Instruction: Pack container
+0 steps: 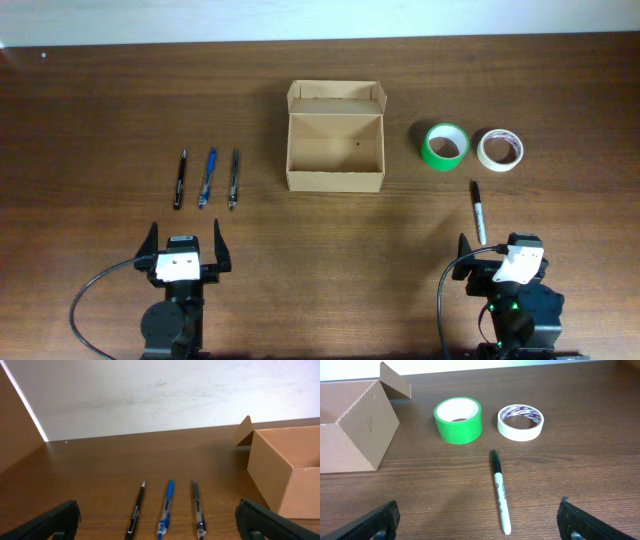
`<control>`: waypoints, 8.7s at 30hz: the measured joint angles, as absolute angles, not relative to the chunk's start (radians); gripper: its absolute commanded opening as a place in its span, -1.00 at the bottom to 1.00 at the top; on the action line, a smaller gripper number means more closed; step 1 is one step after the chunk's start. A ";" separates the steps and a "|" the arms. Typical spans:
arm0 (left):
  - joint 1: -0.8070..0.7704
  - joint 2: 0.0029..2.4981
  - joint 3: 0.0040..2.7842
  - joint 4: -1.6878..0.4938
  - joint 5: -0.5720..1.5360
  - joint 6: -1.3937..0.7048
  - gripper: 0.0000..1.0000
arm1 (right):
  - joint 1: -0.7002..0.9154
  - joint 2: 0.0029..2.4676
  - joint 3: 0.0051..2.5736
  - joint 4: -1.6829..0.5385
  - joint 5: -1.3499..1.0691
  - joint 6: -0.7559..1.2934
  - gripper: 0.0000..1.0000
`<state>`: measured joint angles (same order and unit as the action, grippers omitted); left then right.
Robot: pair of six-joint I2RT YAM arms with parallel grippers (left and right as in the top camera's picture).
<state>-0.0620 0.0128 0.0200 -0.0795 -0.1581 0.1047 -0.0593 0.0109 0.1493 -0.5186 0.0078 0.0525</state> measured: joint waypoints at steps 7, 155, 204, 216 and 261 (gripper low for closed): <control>-0.062 0.013 0.020 -0.079 -0.158 0.105 0.98 | -0.059 0.011 0.149 -0.519 0.008 0.053 0.97; 0.165 1.781 1.362 -0.584 0.086 0.065 0.99 | -0.074 2.131 1.874 -1.180 -0.229 0.340 -0.92; 0.165 1.781 1.364 -0.584 0.086 0.065 0.99 | 0.531 2.451 2.224 -1.150 0.085 0.077 -0.26; 0.165 1.781 1.365 -0.584 0.086 0.065 0.99 | 0.531 2.405 2.429 -1.387 0.105 0.070 -0.09; 0.165 1.781 1.365 -0.584 0.085 0.065 0.99 | -0.342 2.056 1.617 -0.949 -0.160 0.672 0.05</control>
<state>0.1650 1.7809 1.3655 -0.5838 0.0853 0.0647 -0.3424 2.0556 1.6173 -0.9485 -0.1596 0.6716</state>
